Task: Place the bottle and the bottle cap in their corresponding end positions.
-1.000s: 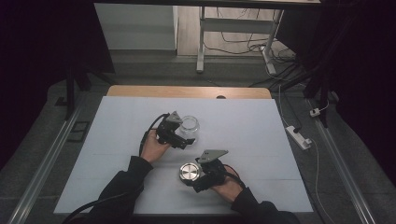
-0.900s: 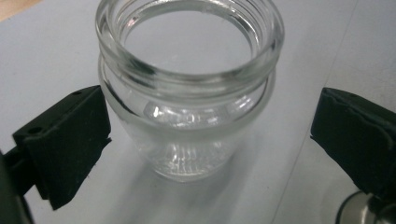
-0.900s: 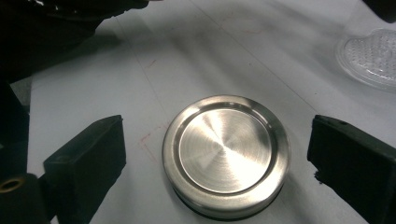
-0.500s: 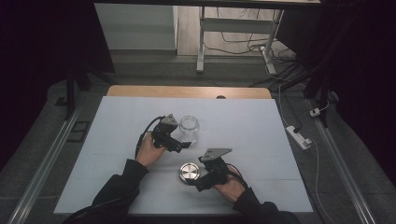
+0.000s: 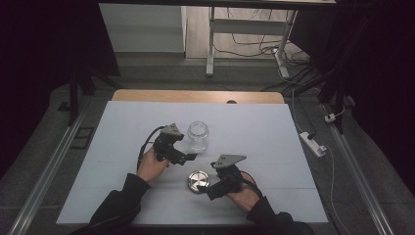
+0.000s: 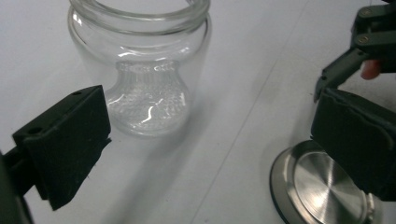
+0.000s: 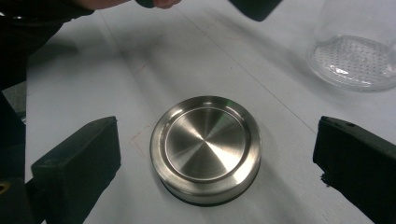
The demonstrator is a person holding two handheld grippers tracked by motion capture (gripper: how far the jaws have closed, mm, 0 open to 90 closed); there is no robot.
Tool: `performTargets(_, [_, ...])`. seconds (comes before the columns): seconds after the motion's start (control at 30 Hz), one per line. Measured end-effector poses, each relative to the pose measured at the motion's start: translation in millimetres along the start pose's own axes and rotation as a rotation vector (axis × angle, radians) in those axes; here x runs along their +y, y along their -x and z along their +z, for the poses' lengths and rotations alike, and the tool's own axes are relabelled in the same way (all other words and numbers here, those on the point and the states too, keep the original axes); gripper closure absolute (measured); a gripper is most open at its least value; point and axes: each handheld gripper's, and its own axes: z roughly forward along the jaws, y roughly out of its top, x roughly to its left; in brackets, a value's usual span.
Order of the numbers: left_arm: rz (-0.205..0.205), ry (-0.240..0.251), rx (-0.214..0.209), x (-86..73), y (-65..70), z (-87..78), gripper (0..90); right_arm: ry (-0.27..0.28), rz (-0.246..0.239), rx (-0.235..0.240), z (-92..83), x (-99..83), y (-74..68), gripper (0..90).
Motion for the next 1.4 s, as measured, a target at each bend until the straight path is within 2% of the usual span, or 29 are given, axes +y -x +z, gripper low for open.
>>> performTargets(0.3, [0.008, 0.002, -0.033, -8.7, 17.1, -14.4, 0.0, 0.004, -0.005, -0.009, -7.9, 1.0, 1.1, 0.4])
performTargets(0.67, [0.002, -0.010, -0.063, -24.0, 39.1, -30.5, 0.0, -0.021, -0.022, -0.016, -14.0, 0.7, -1.7, 0.0])
performTargets(1.0, [-0.005, 0.017, -0.030, -36.6, 52.1, -52.0, 0.0, -0.039, -0.056, -0.045, -23.2, -2.2, -6.3, 0.0])
performTargets(1.4, [-0.028, 0.010, 0.032, -57.8, 60.5, -76.3, 0.0, -0.030, -0.030, -0.070, -40.3, -9.4, -3.6, 0.0])
